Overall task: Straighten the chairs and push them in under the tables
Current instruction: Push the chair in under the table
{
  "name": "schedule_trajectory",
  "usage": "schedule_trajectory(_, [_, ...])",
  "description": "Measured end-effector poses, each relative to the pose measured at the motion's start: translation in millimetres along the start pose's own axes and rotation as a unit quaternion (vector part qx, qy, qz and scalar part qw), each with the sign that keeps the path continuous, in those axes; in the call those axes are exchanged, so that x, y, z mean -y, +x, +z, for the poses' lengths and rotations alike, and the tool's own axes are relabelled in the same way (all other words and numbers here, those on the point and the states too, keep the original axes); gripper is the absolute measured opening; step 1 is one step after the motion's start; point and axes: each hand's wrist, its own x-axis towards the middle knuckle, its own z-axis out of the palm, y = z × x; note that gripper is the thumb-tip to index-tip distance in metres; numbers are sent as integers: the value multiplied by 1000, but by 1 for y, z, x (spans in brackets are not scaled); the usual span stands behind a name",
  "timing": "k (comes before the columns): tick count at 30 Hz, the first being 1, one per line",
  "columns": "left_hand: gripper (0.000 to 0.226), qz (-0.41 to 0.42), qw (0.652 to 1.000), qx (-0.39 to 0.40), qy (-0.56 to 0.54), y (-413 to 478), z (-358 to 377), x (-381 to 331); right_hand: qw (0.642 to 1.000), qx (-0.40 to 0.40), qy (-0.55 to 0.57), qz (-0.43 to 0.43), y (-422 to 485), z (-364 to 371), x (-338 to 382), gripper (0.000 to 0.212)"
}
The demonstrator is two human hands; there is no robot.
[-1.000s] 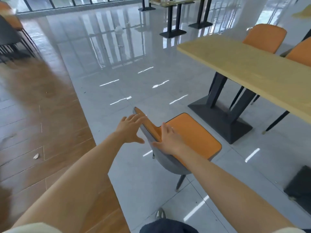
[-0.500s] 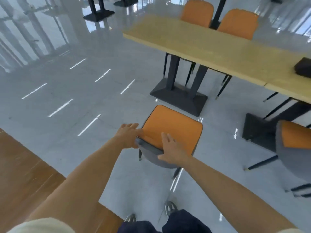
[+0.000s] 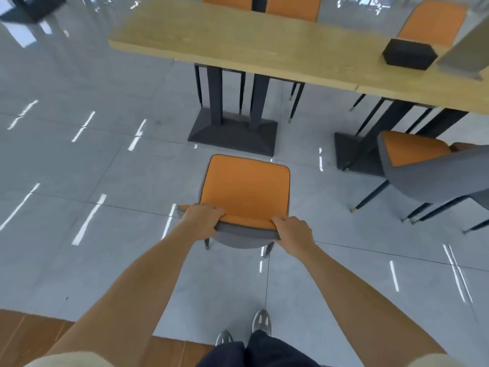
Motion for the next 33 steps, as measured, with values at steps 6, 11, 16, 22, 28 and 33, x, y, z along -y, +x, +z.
schedule_trajectory(6, [23, 23, 1000, -9, 15, 12, -4, 15, 998, -52, -16, -44, 21, 1, 1, 33])
schedule_trajectory(11, [24, 22, 999, -18, 17, 30, -12, 29, 994, -74, -41, -61, 42, -14, 6, 34])
schedule_trajectory(16, [26, 19, 1000, -21, 11, 62, -25, 55, 995, -73, -31, -68, 79, -37, 9, 38])
schedule_trajectory(22, [30, 6, 1000, -18, -6, 113, -47, 92, 992, -87, -12, -87, 139, -66, 12, 42])
schedule_trajectory(28, [28, -13, 1000, -11, -6, 171, -83, 136, 989, -98, -4, -113, 214, -110, 21, 44])
schedule_trajectory(33, [28, -35, 999, -4, -2, 220, -110, 167, 987, -114, 3, -109, 274, -141, 23, 43])
